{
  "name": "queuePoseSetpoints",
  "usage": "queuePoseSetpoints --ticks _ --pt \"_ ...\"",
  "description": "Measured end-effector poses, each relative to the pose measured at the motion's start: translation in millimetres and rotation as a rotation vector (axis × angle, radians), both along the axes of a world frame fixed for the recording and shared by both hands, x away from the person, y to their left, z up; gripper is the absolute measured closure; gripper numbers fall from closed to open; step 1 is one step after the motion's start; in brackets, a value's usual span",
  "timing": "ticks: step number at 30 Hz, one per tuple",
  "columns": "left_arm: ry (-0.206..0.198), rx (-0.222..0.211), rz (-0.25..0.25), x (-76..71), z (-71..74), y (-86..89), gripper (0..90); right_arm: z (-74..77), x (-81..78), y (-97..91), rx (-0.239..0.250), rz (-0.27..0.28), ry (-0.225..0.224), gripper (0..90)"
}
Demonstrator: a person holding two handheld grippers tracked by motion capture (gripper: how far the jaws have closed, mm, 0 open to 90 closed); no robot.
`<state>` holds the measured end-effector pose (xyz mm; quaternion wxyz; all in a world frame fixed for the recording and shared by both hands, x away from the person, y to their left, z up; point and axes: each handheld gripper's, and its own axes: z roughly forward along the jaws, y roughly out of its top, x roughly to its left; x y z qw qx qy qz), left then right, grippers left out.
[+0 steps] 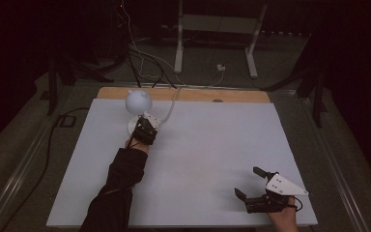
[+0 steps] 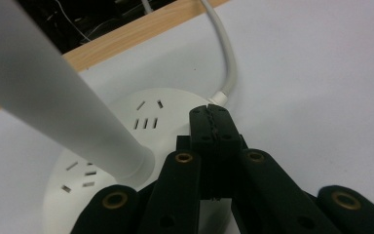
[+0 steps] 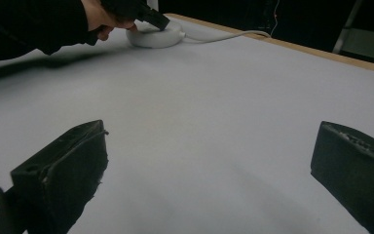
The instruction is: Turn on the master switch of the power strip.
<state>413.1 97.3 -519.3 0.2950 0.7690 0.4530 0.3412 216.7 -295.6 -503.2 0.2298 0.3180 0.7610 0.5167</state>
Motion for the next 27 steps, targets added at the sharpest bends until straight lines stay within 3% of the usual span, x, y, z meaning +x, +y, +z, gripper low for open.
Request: queuePoseSetpoints --ticks 3,5,6,10,11,15,16,18,20,22,27 --pt "0.005 0.002 0.0 0.3 -0.2 -0.4 90.0 0.1 -0.1 -0.1 0.001 -0.001 0.0 0.0" --pt "0.005 0.027 -0.009 0.1 -0.2 -1.5 90.0 0.4 -0.3 -0.2 0.001 -0.002 -0.001 0.0" --pt "0.016 0.007 -0.003 0.9 0.4 -0.7 90.0 0.4 -0.1 -0.2 0.002 -0.001 -0.001 0.0" --pt "0.011 0.009 -0.011 0.7 -1.4 -1.6 90.0 0.9 -0.5 0.0 0.001 -0.002 -0.002 0.0" --pt "0.018 -0.008 0.0 1.6 -1.0 -0.4 90.0 1.1 -0.6 -0.1 0.002 -0.001 -0.004 0.0" --pt "0.035 0.041 -0.007 2.6 1.3 -4.5 90.0 0.8 -0.5 -0.2 0.001 -0.001 -0.002 0.0" --pt "0.039 0.019 0.002 3.3 1.5 -3.2 90.0 1.1 -0.7 -0.2 0.002 0.0 -0.004 0.0" --pt "0.044 0.057 0.0 2.9 2.7 -6.7 90.0 1.7 -1.1 -0.1 0.003 0.0 -0.007 0.0" --pt "0.052 0.03 -0.002 4.1 3.3 -3.2 90.0 1.9 -1.4 -0.3 0.003 0.002 -0.009 0.0" --pt "0.053 0.053 0.0 4.4 4.0 -6.4 90.0 1.4 -0.9 -0.4 0.005 -0.002 -0.004 0.0" --pt "0.042 0.011 -0.004 3.7 9.8 -5.1 90.0 1.4 -0.6 -0.4 0.006 0.001 -0.004 0.0"
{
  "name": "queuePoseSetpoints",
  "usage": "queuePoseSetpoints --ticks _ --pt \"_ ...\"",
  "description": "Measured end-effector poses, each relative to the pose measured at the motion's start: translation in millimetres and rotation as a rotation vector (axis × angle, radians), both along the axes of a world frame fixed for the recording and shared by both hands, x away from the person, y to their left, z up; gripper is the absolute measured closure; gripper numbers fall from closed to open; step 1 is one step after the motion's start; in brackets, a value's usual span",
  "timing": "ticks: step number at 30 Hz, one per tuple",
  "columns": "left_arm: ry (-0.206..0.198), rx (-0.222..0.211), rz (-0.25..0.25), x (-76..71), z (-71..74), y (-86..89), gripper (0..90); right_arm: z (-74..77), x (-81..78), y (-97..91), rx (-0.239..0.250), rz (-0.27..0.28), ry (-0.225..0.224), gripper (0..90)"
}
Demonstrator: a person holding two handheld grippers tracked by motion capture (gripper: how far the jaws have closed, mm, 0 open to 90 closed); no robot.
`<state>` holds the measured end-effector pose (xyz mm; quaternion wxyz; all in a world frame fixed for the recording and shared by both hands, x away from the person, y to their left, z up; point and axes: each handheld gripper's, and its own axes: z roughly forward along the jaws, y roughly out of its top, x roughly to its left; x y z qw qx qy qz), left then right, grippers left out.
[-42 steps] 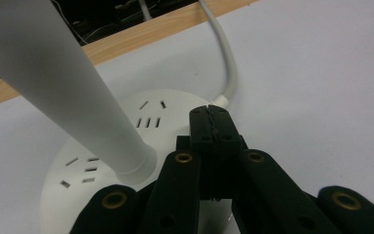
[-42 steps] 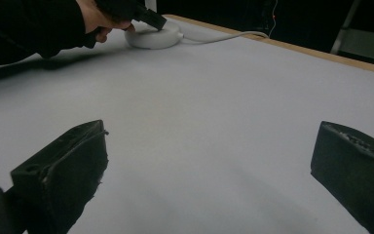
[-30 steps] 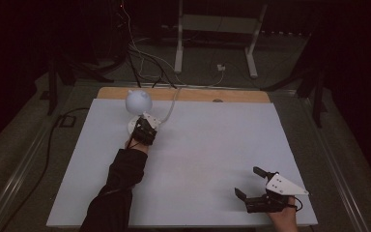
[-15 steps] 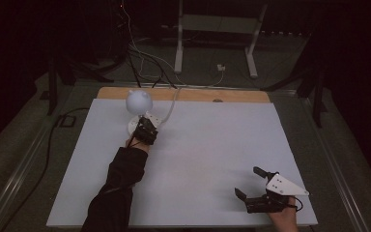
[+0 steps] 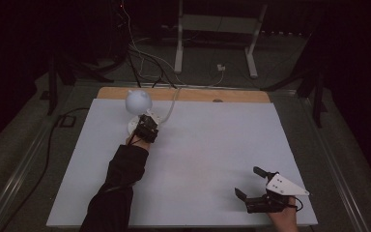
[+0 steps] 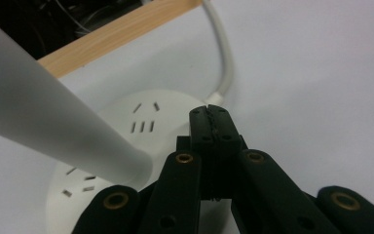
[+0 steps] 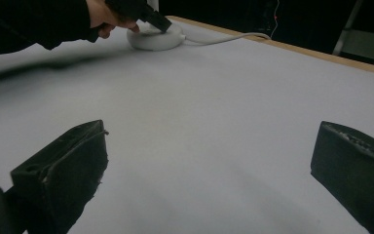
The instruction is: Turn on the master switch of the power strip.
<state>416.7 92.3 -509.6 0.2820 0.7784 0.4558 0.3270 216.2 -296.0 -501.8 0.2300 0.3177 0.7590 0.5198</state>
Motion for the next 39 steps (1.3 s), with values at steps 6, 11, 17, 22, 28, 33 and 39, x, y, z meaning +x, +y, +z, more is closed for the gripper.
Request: queuePoseSetpoints --ticks 6,11,17,22,28,33,39 --pt "-0.03 -0.038 -0.017 -6.1 7.2 3.8 90.0 0.1 0.0 -1.0 0.004 -0.004 0.001 0.0" --pt "-0.015 -0.071 -0.015 -10.2 13.9 6.4 90.0 0.1 0.1 -0.6 0.001 -0.003 0.0 0.0" --pt "-0.001 -0.109 -0.033 -19.1 18.9 5.7 90.0 0.2 0.1 -1.1 0.004 -0.004 0.0 0.0" --pt "0.015 -0.145 -0.044 -24.9 23.5 7.2 82.1 0.3 0.1 -0.8 0.005 -0.004 0.001 0.0" --pt "0.046 -0.182 -0.078 -27.8 27.6 12.7 70.6 0.5 0.1 -1.0 0.004 -0.005 -0.002 0.0" --pt "0.071 -0.203 -0.102 -29.9 29.2 10.4 58.7 0.2 0.2 -0.7 0.004 -0.005 0.002 0.0" --pt "0.117 -0.224 -0.143 -33.6 29.4 4.7 33.6 0.2 0.3 -0.7 0.006 -0.006 0.001 0.0"
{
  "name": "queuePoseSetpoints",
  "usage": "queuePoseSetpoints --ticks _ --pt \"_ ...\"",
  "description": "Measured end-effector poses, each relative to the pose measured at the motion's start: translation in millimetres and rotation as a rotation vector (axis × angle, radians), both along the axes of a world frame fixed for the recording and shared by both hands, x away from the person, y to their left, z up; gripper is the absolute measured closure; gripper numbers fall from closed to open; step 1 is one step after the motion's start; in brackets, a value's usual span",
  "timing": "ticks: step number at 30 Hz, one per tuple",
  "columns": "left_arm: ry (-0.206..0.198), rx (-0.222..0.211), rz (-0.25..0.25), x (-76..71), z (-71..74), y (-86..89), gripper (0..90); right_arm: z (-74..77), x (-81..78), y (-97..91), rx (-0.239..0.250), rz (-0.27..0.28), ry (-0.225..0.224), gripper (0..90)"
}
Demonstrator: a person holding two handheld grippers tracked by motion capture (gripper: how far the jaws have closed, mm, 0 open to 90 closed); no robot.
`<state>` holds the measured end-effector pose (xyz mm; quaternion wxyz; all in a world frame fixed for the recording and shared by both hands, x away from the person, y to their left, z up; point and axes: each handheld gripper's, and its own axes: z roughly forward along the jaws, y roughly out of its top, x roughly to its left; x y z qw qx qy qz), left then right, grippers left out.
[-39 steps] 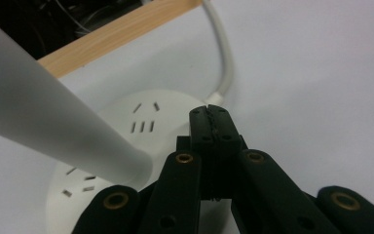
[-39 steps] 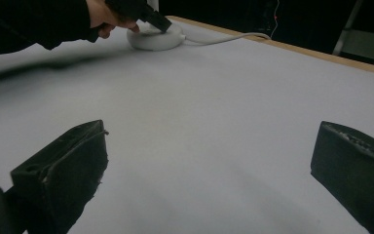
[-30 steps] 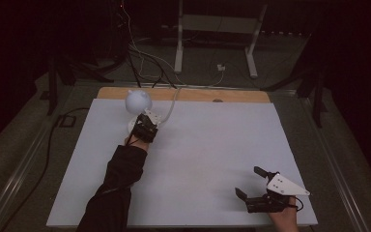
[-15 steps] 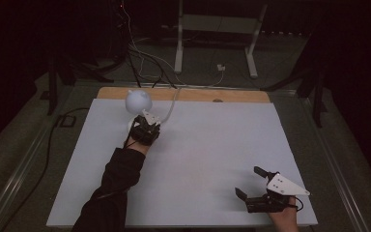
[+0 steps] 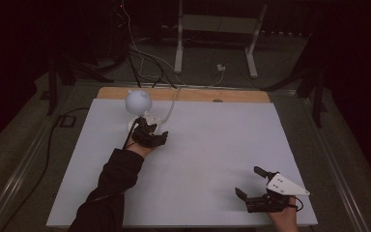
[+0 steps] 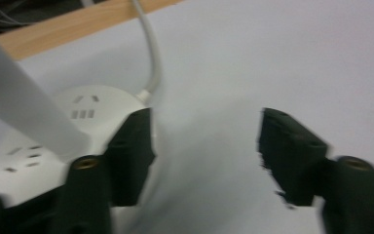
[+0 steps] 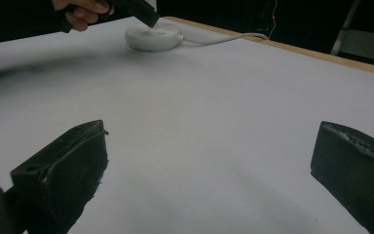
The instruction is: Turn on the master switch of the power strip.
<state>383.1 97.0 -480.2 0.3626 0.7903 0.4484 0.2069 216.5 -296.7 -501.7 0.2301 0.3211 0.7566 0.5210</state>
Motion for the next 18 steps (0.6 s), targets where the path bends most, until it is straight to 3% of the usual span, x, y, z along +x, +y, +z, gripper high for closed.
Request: queuePoseSetpoints --ticks 3,6,9,14,18 --pt "0.033 -0.028 -0.039 -1.6 1.3 -1.0 17.8 0.2 -0.1 0.2 0.002 0.001 0.0 0.0" --pt "0.057 -0.019 -0.077 -4.4 2.1 -2.9 6.5 0.3 -0.2 0.4 0.002 0.0 -0.002 0.0" --pt "0.072 -0.043 -0.116 -7.6 4.2 -2.4 0.9 0.4 -0.3 0.8 -0.001 0.002 -0.004 0.0" --pt "0.068 -0.063 -0.131 -12.0 8.8 2.5 0.2 0.9 -1.2 1.3 -0.004 0.001 -0.007 0.0" --pt "0.073 -0.075 -0.179 -16.5 12.4 7.1 0.2 0.5 -1.0 1.6 -0.006 0.001 -0.004 0.0"
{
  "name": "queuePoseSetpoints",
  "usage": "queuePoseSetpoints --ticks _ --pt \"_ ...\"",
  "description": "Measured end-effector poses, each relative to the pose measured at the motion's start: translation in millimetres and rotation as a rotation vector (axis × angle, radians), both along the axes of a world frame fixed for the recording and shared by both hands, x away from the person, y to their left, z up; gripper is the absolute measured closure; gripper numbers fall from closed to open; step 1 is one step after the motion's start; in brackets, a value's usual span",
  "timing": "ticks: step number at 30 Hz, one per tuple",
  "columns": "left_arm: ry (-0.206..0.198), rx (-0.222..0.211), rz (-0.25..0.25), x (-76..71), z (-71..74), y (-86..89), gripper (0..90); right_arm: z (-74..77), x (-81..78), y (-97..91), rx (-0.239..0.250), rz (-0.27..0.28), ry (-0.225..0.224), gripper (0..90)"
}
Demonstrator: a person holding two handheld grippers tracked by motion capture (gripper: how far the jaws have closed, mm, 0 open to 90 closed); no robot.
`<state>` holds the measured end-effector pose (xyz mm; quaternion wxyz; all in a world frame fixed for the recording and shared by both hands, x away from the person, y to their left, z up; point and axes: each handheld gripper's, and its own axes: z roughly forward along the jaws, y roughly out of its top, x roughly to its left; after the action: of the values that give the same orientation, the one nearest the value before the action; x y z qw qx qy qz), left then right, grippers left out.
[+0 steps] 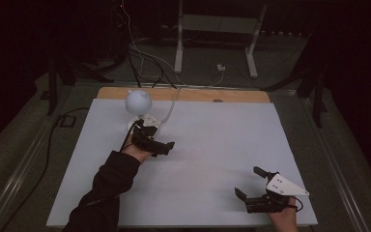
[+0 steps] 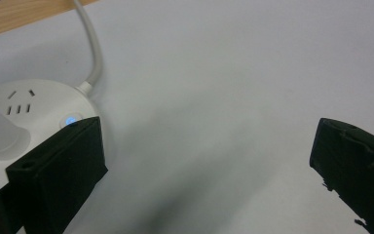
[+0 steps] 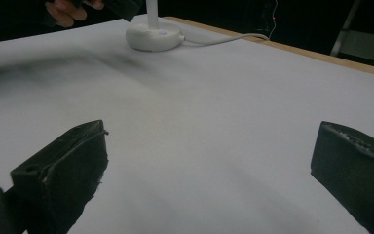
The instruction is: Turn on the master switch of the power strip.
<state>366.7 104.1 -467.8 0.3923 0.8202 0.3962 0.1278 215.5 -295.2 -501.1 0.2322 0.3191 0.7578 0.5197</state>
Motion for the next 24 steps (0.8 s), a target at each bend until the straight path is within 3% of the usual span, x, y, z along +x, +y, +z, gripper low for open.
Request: queuePoseSetpoints --ticks 11,24 --pt "0.008 -0.005 -0.086 -20.8 0.2 8.4 0.2 0.0 0.0 0.4 -0.002 0.0 0.002 0.0" --pt "0.01 -0.008 -0.118 -47.0 -5.8 27.7 0.3 -0.3 0.0 1.3 -0.007 0.0 0.002 0.0"
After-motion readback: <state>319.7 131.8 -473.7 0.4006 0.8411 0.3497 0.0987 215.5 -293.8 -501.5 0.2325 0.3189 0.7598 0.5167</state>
